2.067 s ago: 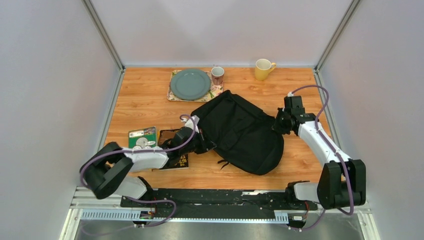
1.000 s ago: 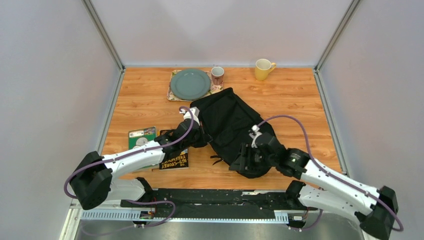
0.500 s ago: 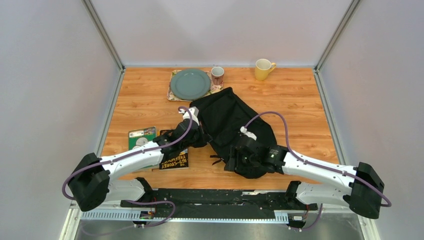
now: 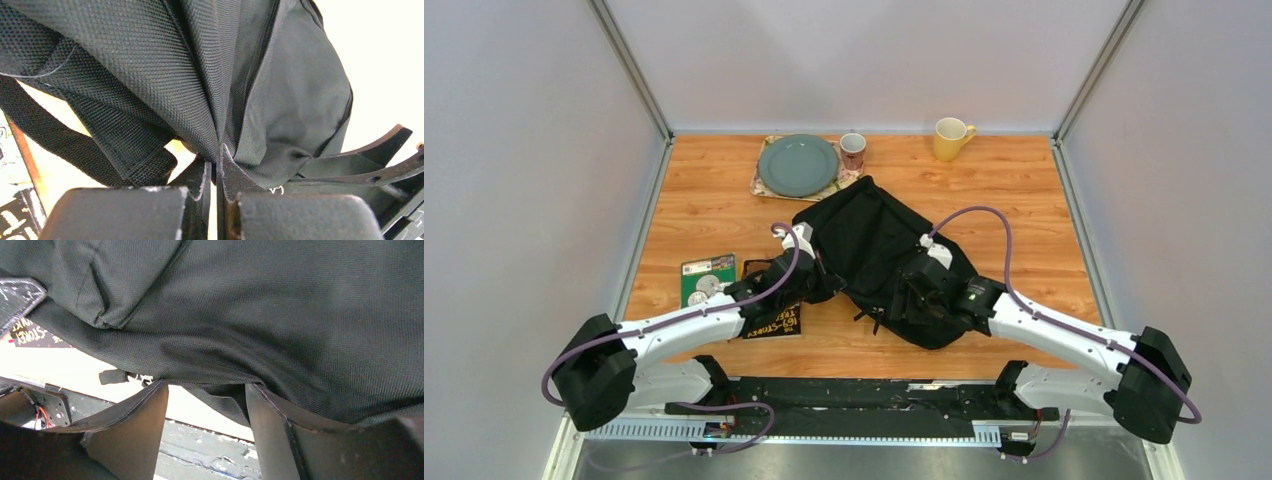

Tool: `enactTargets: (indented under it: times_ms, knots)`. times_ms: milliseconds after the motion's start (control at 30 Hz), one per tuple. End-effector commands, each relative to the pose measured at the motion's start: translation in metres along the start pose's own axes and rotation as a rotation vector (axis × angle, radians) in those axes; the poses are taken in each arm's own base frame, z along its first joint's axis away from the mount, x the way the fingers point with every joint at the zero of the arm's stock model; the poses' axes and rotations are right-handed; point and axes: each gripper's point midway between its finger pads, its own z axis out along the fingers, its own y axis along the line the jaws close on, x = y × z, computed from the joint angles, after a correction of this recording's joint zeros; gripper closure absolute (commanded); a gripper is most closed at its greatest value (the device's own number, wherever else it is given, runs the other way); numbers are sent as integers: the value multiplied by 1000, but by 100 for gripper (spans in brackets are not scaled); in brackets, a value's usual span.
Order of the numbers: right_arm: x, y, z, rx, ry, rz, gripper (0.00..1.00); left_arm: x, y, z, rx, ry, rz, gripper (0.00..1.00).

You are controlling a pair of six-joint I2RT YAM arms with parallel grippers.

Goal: Pack the student bag
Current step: Unzip the student bag at the center of the board.

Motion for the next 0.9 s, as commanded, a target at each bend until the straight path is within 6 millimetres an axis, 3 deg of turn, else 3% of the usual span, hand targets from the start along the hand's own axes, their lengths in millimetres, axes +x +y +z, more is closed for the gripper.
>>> enactTargets:
  times_ms: [0, 133, 233, 433, 533, 733, 867]
  knots:
    - [-33, -11, -10, 33, -117, -56, 34, -6, -6, -3, 24, -45, -35, 100]
    - [-23, 16, -27, -113, -39, -52, 34, -2, -7, 3, 27, -32, -57, 100]
    - [-4, 38, -45, -224, 29, -15, 35, -3, -10, 7, 23, -27, -59, 100]
    - [15, 56, -60, -314, 56, 56, 36, -7, -14, 8, 30, -39, -56, 100]
    - [32, 67, -62, -346, 109, 50, 37, -8, -14, 7, 30, -36, -28, 100]
    - [49, 76, -40, -276, 107, 114, 39, -3, -19, 7, 50, -10, -19, 100]
    - [39, 73, -27, -234, 5, 194, 41, -5, -13, 3, 29, -15, 4, 100]
